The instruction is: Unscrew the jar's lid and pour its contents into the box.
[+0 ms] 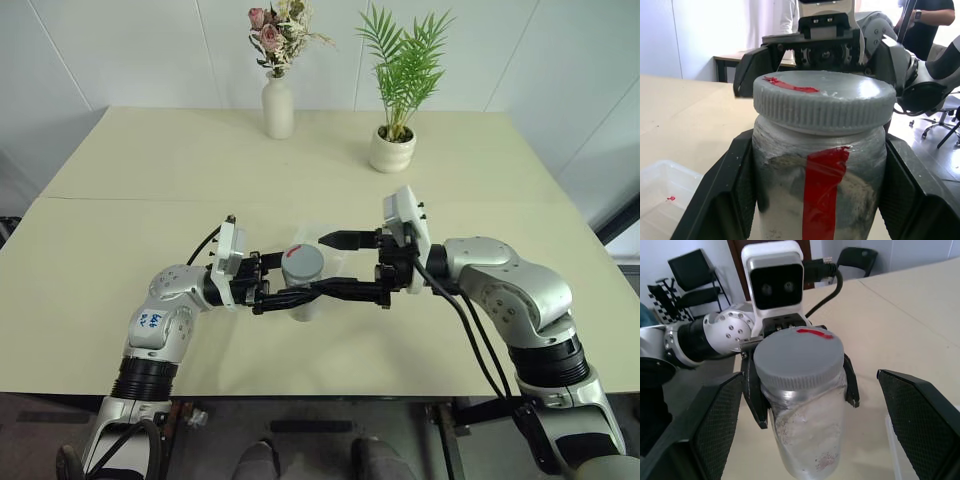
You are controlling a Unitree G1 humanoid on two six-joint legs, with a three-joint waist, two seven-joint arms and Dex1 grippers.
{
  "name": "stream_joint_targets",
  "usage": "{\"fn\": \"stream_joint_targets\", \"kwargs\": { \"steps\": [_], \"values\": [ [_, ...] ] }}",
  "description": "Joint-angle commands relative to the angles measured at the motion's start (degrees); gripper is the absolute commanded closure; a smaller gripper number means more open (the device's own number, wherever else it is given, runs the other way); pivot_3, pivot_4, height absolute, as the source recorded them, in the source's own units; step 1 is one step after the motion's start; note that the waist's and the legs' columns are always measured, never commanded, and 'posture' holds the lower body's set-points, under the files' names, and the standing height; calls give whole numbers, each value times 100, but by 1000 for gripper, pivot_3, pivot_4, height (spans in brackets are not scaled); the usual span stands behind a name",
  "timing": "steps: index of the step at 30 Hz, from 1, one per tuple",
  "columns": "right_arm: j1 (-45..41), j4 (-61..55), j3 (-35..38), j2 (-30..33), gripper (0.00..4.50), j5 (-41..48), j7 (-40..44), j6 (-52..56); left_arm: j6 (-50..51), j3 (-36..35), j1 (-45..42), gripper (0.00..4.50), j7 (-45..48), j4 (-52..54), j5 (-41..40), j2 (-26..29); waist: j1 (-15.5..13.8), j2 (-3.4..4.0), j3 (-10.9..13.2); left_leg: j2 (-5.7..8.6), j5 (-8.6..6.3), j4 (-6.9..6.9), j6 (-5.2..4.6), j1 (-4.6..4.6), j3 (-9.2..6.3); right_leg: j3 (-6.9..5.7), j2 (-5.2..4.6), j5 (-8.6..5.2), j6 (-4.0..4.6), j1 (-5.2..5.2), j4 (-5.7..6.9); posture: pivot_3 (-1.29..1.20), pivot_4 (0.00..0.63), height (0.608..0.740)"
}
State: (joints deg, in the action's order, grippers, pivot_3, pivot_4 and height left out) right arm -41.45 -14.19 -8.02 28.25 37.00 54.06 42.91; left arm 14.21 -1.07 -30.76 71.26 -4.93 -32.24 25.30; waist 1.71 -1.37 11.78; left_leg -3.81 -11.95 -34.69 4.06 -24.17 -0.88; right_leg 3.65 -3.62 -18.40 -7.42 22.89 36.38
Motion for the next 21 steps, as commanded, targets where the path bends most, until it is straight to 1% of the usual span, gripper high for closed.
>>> {"fn": "stream_joint_targets", "kwargs": {
  "steps": [1,13,21],
  "values": [
    [-173,-149,-50,-206,53,-7,-126,-33,-60,-45,5,1756,-5,219,-67,-5,4,0,0,0,0,1,0,0,0,0,0,0,0,0,0,0,150,740],
    [-336,1,-117,-548,53,-163,-226,-128,-78,-45,18,1756,-22,226,-73,-24,-2,0,0,0,0,1,0,0,0,0,0,0,0,0,2,0,150,740],
    [-357,138,-35,-498,53,-290,-243,-173,-90,-44,24,1756,-24,222,-77,-34,-4,0,0,0,0,1,0,0,0,0,1,0,1,0,2,0,150,740]
  ]
}}
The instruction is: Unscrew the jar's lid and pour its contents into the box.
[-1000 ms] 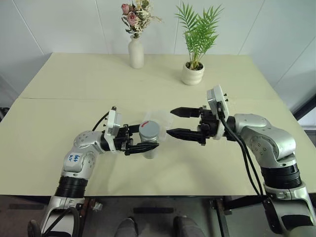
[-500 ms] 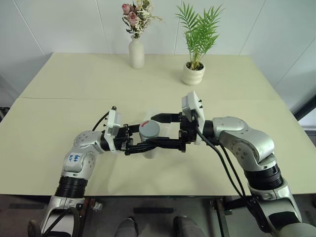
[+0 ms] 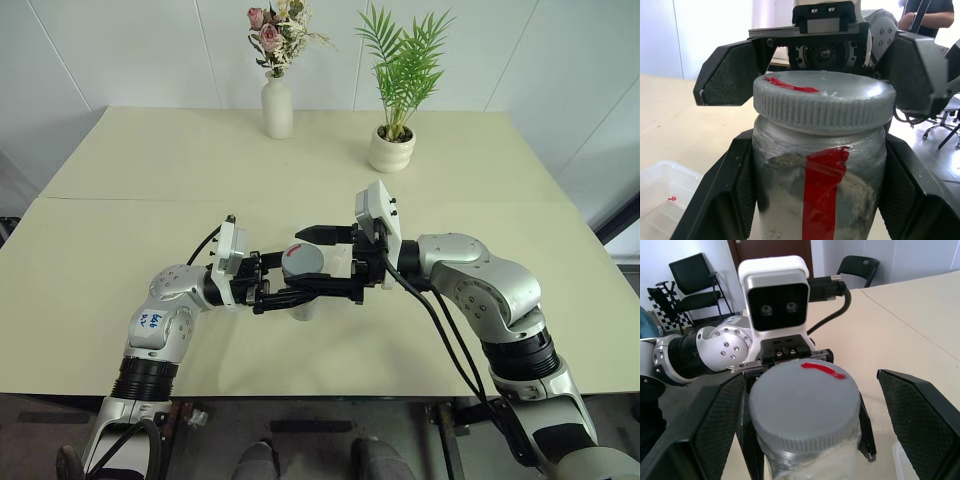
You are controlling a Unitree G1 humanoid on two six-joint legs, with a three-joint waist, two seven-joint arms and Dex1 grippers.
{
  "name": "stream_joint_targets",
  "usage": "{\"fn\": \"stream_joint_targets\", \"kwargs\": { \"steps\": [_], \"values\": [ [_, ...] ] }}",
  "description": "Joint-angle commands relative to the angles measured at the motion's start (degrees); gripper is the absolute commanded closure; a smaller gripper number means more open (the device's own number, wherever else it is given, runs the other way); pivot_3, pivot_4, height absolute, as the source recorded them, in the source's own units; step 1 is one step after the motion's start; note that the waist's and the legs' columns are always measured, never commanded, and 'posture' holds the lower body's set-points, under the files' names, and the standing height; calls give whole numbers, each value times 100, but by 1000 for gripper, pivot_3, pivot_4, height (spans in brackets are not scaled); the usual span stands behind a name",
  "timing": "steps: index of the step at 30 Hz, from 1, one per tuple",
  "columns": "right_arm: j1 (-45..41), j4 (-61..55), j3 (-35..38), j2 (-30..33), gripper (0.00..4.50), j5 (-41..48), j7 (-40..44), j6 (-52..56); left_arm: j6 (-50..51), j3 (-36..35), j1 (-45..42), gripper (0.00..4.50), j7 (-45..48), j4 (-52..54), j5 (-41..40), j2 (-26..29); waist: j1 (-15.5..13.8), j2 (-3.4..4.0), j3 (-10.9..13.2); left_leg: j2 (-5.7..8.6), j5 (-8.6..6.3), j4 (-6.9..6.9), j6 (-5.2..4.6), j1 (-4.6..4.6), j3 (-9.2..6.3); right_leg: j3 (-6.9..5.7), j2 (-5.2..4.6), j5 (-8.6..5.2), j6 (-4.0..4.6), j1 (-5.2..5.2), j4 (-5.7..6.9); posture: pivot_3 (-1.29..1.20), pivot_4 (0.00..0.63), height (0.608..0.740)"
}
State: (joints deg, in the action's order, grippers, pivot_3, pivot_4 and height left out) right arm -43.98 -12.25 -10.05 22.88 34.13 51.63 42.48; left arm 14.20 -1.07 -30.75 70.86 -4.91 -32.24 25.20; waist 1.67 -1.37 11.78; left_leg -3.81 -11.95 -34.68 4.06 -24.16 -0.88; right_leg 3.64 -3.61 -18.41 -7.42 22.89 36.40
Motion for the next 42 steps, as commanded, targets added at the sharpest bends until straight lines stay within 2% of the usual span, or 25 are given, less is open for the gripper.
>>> {"fn": "stream_joint_targets", "kwargs": {
  "steps": [1,13,42],
  "values": [
    [-103,-44,187,63,53,-18,7,-134,-89,-45,24,1756,16,221,-78,-25,1,0,0,0,0,0,0,0,0,0,0,0,0,0,0,0,150,740],
    [-60,42,454,335,53,13,91,-164,-107,-40,-7,1756,41,182,-73,-23,0,0,0,0,0,0,0,0,0,0,0,0,0,0,0,0,150,740],
    [45,207,588,647,53,134,217,-207,-81,-32,-16,1756,26,188,-86,-15,-4,0,0,0,0,0,0,0,0,0,0,0,0,0,-1,0,150,740]
  ]
}}
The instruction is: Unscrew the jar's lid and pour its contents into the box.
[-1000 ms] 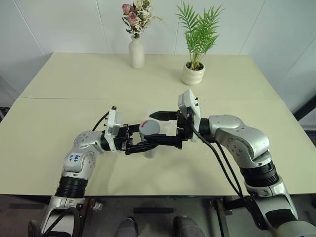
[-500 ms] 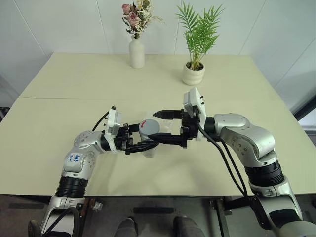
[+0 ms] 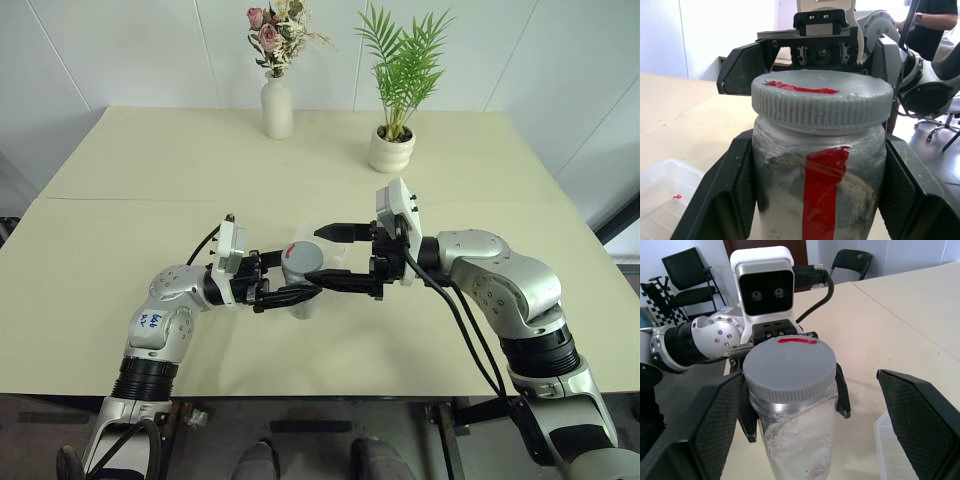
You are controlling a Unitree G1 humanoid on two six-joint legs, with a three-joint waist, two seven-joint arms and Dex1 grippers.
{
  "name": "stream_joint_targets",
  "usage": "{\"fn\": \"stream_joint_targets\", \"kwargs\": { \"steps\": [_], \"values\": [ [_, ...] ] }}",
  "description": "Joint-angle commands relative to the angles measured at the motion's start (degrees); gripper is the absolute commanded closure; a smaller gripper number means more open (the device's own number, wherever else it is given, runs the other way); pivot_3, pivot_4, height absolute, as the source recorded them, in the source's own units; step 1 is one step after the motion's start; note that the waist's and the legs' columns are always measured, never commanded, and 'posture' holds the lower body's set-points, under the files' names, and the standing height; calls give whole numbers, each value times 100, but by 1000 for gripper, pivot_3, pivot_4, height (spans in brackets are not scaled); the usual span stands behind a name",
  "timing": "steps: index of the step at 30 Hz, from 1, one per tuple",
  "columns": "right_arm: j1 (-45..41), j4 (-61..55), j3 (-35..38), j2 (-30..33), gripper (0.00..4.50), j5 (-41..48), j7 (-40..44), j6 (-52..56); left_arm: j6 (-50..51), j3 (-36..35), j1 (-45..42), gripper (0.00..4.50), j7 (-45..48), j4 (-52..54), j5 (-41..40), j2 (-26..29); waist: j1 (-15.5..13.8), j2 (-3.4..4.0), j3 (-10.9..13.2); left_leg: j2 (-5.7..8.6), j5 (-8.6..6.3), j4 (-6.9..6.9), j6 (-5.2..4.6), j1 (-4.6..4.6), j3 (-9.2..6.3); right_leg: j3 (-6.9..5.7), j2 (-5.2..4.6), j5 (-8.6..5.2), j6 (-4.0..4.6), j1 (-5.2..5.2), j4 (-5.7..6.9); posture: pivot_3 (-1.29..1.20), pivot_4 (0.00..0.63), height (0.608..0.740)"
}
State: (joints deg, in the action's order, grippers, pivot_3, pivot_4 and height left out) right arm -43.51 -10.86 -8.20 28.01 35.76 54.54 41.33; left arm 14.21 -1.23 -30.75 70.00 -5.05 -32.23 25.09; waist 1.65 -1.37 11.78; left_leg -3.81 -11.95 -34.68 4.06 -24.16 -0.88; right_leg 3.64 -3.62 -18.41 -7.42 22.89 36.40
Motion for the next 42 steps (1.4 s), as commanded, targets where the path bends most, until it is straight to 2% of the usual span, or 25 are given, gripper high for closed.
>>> {"fn": "stream_joint_targets", "kwargs": {
  "steps": [1,13,22,42],
  "values": [
    [1,80,411,154,53,-21,-73,-91,-83,-16,-20,1756,116,193,-85,-5,-1,0,0,0,0,0,0,0,0,0,0,0,0,0,0,0,150,740],
    [190,-38,559,379,53,110,129,47,-87,-14,-35,1756,141,169,-67,-22,4,0,0,0,0,1,0,0,0,0,0,0,0,0,0,0,150,740],
    [184,-241,673,486,53,558,382,382,-71,-23,-18,1756,127,185,-76,-21,1,0,0,0,0,0,0,0,0,0,0,0,0,0,0,0,150,740],
    [-92,-90,150,-251,53,219,108,238,-16,-35,39,1756,69,297,-99,-10,9,0,0,0,0,0,0,0,0,0,1,0,0,0,0,0,150,740]
  ]
}}
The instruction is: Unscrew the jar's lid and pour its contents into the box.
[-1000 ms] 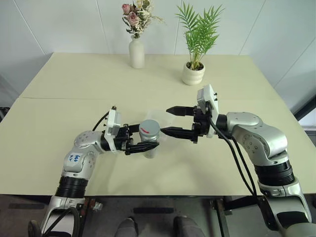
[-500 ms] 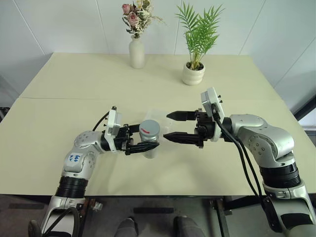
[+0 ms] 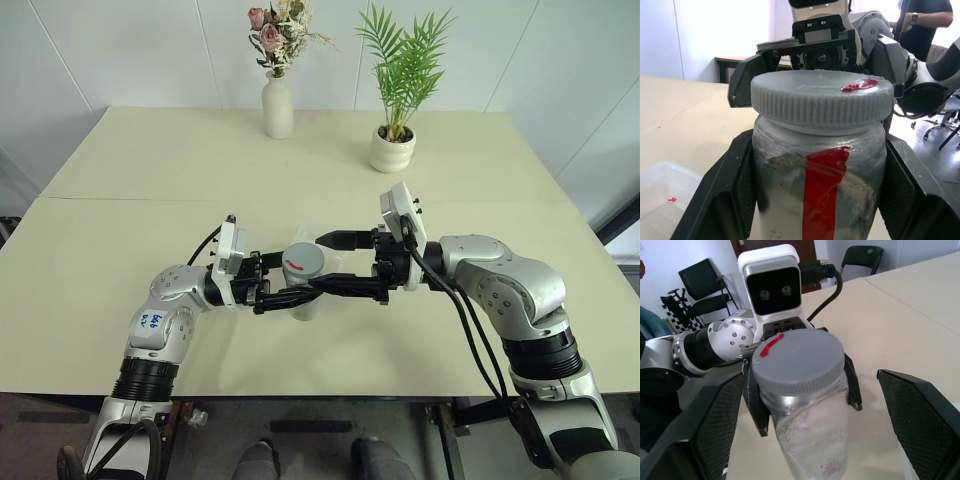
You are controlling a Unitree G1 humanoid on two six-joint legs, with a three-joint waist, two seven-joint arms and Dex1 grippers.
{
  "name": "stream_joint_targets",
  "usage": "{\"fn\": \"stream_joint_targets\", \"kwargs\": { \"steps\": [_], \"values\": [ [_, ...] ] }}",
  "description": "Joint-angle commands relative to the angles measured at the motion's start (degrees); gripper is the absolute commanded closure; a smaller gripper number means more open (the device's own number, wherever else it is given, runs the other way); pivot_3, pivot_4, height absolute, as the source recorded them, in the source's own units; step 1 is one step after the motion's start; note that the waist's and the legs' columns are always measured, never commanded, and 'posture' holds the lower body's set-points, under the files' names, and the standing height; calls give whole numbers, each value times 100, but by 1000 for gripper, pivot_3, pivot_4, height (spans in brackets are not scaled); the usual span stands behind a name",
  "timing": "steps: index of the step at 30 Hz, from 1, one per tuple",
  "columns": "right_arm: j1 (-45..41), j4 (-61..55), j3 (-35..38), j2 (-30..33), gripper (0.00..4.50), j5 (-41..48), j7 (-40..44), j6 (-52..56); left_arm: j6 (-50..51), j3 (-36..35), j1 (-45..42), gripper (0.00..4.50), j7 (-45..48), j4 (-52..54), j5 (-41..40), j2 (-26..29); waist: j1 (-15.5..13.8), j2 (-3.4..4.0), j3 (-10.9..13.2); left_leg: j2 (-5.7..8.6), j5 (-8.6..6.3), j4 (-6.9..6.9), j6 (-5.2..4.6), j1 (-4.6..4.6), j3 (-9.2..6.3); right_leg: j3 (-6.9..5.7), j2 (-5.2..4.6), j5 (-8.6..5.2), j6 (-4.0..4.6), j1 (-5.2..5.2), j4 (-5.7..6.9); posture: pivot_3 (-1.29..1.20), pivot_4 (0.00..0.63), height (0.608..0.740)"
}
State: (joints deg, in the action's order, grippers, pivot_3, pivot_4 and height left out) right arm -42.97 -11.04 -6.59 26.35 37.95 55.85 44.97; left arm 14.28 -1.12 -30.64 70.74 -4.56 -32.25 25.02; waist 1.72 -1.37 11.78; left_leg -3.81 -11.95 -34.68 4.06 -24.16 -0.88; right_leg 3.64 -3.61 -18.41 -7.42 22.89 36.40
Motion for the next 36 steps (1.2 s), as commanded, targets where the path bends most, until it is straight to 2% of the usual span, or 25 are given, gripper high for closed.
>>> {"fn": "stream_joint_targets", "kwargs": {
  "steps": [1,18,21,23,36],
  "values": [
    [-148,-74,-12,-112,53,-16,-23,-127,-23,-45,31,1756,-7,253,-97,-3,1,0,0,0,0,0,0,0,0,0,0,0,0,0,0,0,150,740],
    [-242,40,-74,-372,53,-176,30,-192,2,-55,41,1756,-23,291,-102,8,-4,0,0,0,0,0,0,0,0,0,0,0,0,0,0,0,150,740],
    [-249,52,-92,-381,656,-187,52,-208,3,-57,43,1756,-29,302,-104,5,-2,0,0,0,0,0,0,0,0,0,0,0,0,0,0,0,150,740],
    [-249,58,-116,-380,1279,-222,75,-241,2,-55,40,1756,-36,303,-107,4,0,0,0,0,0,0,0,0,0,0,0,0,0,0,0,0,150,740],
    [-464,14,109,-489,1279,26,63,-194,21,-39,43,1756,-49,303,-117,-12,-1,0,0,0,0,0,0,0,0,0,0,0,0,0,1,0,150,740]
  ]
}}
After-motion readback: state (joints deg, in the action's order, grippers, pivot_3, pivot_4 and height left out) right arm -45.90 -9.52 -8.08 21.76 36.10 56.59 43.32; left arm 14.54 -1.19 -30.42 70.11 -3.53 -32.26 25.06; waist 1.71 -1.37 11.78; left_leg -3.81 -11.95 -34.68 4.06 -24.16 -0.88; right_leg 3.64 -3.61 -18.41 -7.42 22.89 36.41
